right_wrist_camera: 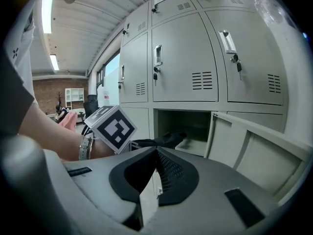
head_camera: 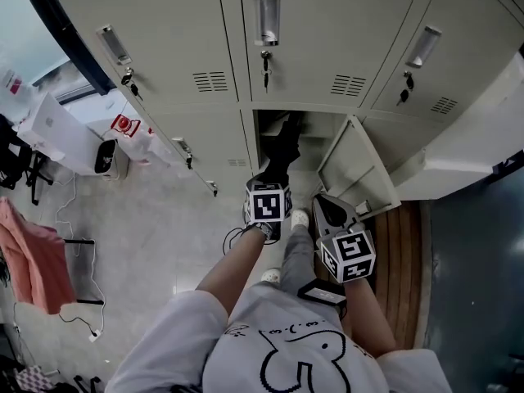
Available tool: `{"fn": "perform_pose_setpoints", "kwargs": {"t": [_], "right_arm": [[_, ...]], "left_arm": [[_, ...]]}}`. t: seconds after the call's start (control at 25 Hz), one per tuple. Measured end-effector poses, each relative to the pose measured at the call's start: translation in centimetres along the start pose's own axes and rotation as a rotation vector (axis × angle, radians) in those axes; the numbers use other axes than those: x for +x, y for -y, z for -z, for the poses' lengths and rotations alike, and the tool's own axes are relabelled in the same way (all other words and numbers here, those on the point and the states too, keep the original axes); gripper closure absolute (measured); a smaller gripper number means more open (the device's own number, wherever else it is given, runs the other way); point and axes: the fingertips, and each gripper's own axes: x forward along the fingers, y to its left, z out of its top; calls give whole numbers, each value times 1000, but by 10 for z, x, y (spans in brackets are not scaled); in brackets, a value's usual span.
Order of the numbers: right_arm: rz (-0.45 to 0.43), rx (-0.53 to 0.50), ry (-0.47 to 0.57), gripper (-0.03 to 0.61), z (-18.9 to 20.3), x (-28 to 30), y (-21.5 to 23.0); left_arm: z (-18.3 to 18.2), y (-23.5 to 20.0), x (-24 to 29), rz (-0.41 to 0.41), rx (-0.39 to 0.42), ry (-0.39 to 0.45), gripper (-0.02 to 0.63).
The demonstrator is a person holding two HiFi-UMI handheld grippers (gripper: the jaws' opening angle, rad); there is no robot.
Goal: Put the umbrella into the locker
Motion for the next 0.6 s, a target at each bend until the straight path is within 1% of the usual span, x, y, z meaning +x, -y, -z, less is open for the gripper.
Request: {"fn": "perform_pose_setpoints", "kwargs": {"t": [0.2, 0.36, 0.52, 0.6], "right_arm": [[-3, 25, -9, 560, 5, 13, 15], [2, 54, -17, 560, 8, 23, 29], [-1, 85, -15, 560, 11, 34, 41], [0, 104, -18, 560, 15, 39, 45]], "left_arm": [[-12, 1, 29, -32, 39, -47, 408], [-17, -2, 53, -59, 53, -77, 405], [-26, 0, 77, -46, 78, -70, 403], [-32, -1, 88, -60, 108, -64, 399]]}}
